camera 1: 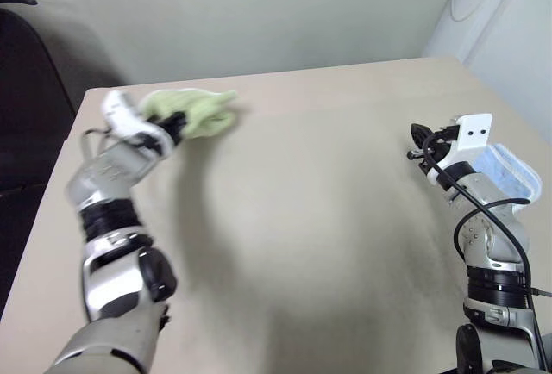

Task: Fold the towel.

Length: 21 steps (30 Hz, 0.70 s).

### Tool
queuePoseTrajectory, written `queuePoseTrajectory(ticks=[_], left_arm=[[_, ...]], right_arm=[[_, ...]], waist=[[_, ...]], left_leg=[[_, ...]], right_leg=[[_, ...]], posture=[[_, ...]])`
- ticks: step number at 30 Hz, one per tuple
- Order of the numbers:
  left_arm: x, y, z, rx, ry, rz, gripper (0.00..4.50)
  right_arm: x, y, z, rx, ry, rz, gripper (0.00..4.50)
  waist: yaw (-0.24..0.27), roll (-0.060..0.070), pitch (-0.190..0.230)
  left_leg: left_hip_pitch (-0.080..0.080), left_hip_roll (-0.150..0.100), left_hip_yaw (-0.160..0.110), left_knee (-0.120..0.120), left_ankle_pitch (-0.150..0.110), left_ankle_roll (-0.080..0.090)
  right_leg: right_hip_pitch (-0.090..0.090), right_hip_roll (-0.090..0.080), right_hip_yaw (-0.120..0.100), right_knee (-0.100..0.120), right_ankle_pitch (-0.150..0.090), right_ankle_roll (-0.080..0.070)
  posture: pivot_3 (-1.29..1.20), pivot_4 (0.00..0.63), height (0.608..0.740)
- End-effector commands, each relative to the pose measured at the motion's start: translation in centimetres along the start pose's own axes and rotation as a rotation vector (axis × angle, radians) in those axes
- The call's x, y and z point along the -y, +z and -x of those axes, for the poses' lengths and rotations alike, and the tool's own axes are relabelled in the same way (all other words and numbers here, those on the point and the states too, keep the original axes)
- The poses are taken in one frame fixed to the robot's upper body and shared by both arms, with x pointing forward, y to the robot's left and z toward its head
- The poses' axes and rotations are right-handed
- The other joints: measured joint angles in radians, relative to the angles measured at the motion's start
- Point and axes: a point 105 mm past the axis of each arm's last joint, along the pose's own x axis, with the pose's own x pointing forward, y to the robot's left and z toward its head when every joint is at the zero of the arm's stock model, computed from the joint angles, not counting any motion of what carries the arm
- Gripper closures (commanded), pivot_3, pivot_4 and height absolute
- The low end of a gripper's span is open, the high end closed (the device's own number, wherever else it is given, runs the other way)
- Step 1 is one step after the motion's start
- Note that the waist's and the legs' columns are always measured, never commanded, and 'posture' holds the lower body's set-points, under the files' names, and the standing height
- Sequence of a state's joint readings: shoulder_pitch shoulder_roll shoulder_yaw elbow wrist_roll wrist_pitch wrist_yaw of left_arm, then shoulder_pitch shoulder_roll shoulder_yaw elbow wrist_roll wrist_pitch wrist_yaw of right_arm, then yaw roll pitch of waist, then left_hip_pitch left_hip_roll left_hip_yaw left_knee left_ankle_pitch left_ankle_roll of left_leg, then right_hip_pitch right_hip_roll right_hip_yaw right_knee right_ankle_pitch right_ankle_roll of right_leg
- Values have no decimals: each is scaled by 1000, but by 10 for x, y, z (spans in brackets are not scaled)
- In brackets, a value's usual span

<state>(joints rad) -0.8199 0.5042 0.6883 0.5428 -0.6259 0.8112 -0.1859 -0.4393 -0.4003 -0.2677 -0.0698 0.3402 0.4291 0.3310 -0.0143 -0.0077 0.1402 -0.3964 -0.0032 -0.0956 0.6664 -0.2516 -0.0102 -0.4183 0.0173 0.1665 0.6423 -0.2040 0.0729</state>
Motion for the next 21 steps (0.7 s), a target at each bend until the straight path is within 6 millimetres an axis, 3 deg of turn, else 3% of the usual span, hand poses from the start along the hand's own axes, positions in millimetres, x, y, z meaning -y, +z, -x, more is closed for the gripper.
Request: queuePoseTrajectory(ticks=[1,4,9,13,17,21], left_arm=[[-63,18,35,81,170,33,4474],[-96,0,57,56,272,78,4474],[-111,-16,69,55,323,118,4474],[-111,-17,71,60,327,122,4474],[-87,-23,85,40,164,29,3246],[-75,-27,104,16,73,-41,3246]], right_arm=[[-3,13,-2,56,16,10,4500],[-7,11,-7,51,38,7,4500],[-13,10,-13,45,68,13,4500],[-13,10,-13,47,71,15,4500],[-29,7,-22,41,126,3,4500],[-33,2,-20,35,131,-9,4500]], waist=[[0,0,0],[13,-1,0],[17,-3,-1],[12,-3,-1],[0,-3,-1],[-1,-3,-1]], left_leg=[[0,0,0,0,0,0],[-3,0,-2,1,0,1],[-4,-2,-3,3,-1,1],[-4,-1,-3,2,0,0],[-4,-1,-2,1,0,-1],[-4,1,-3,0,0,-1]], right_leg=[[0,0,0,0,-1,-1],[-5,-1,-3,0,-1,-3],[-3,-1,-3,1,-3,-14],[-3,-1,-3,2,-2,-12],[-5,0,-2,2,1,-8],[-6,1,-3,3,-1,-11]], posture=[[0,150,735],[0,150,735],[0,150,735],[0,150,735],[0,150,735],[0,150,735]])
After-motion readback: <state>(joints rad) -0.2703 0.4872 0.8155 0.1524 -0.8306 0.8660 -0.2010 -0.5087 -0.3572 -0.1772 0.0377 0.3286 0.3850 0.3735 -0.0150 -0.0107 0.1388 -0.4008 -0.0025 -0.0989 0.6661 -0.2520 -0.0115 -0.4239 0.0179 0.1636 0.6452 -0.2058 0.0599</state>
